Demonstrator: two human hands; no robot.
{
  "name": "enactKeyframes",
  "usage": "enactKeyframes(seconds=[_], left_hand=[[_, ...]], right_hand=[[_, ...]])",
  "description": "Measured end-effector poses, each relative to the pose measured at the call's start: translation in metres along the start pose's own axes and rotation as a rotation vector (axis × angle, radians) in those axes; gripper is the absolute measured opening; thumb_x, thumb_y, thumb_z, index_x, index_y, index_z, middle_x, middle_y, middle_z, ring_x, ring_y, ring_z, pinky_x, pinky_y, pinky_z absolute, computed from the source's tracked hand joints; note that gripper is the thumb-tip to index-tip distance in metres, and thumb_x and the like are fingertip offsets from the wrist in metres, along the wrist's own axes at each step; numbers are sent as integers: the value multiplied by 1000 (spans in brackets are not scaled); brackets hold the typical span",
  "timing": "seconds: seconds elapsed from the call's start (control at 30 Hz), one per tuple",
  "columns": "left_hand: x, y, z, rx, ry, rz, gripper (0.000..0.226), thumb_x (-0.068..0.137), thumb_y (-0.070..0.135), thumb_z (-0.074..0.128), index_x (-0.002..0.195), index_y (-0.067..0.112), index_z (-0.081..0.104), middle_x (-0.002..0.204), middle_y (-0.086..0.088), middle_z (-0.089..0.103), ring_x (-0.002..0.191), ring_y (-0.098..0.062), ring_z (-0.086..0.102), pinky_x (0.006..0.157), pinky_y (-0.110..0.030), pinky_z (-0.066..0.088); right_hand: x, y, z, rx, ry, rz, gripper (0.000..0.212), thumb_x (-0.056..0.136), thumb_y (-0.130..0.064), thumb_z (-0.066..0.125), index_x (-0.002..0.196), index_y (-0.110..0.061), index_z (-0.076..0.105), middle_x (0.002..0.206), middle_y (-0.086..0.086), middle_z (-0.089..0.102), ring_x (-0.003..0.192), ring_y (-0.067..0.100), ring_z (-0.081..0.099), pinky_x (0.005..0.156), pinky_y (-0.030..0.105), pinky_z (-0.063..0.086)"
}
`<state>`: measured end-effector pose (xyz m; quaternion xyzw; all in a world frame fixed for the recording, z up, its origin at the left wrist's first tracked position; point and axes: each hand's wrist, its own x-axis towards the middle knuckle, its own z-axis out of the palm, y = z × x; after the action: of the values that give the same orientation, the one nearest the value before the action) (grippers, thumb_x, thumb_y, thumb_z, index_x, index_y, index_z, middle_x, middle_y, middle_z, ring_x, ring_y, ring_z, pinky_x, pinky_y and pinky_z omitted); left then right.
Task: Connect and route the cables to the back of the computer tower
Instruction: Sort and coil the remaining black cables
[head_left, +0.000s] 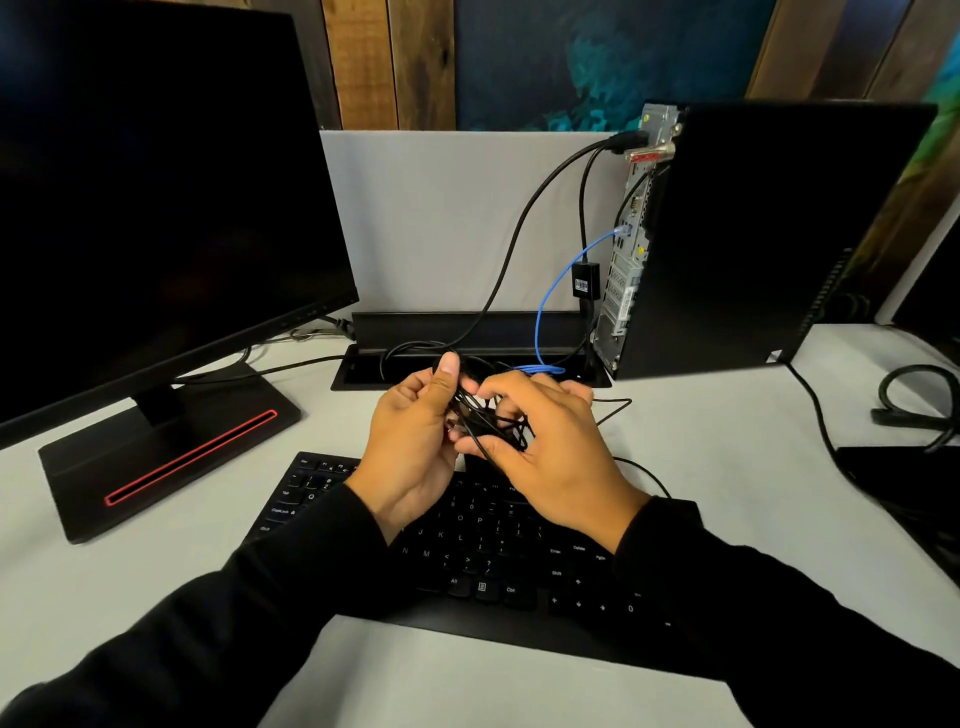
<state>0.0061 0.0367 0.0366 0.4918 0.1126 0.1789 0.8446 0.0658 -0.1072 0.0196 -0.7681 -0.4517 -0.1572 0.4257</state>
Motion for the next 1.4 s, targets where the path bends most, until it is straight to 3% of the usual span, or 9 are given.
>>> enactKeyframes(seconds=[0.1,0.27,0.4,0.53,0.67,0.83,1.07,1.27,1.4], left_hand=[[-1,0,1,-99,-1,-31,25,85,26,70,89,6,56,60,-4,51,43,-9,47,42,-19,45],[1,0,-1,-99,32,-24,21,82,23,73,86,6,60,70,-5,65,46,-7,54,44,-15,47],[3,-2,-3,-72,53,6,22,80,24,74,85,8,60,72,-4,66,46,-6,52,43,-14,44],[3,-4,-2,-76,38,17,20,83,24,73,83,8,60,74,-5,66,50,-11,53,51,-23,48],[5,-3,-1,-96,34,22,12,94,16,66,86,8,60,73,-5,67,52,-11,57,50,-22,52],[11,-8,-16,-27,6,60,11,100,8,59,90,10,55,73,-5,63,65,-15,59,62,-26,56],[13,-2,-10,45,-123,128,19,105,2,42,112,6,60,72,-6,52,70,-13,59,79,-30,52],[1,0,4,69,-231,108,23,105,2,40,119,-1,58,72,-3,49,60,-15,47,66,-29,47],[-1,-2,7,117,-217,105,23,106,3,41,120,0,58,75,6,60,57,-9,39,64,-25,43]], right_hand=[[2,-2,-5,-116,37,-115,46,85,-39,77,128,-32,62,98,-19,63,96,14,55,88,41,36],[10,2,-17,-29,-223,-200,45,92,-5,69,133,-23,68,98,-14,54,82,-8,51,78,11,40],[14,0,-28,50,-371,-123,53,87,-6,61,135,-27,67,96,-6,55,78,14,58,71,26,53],[8,-5,-17,47,-169,-156,32,90,-25,76,122,-24,76,100,-5,66,77,5,58,71,21,50],[4,-2,-4,-58,82,-241,20,90,-11,78,108,-21,82,112,6,60,93,1,42,80,18,37],[6,-31,-11,205,-34,-412,15,89,2,77,100,-7,82,97,7,67,90,21,59,91,37,52],[27,-43,-39,931,103,170,18,101,5,53,107,-7,64,77,2,66,66,23,65,64,39,62],[25,-8,-31,660,192,440,18,87,0,78,86,-6,60,73,17,66,57,18,62,53,29,52],[23,-4,-30,291,46,409,12,80,-8,85,79,-15,75,74,2,75,65,12,71,65,25,57]])
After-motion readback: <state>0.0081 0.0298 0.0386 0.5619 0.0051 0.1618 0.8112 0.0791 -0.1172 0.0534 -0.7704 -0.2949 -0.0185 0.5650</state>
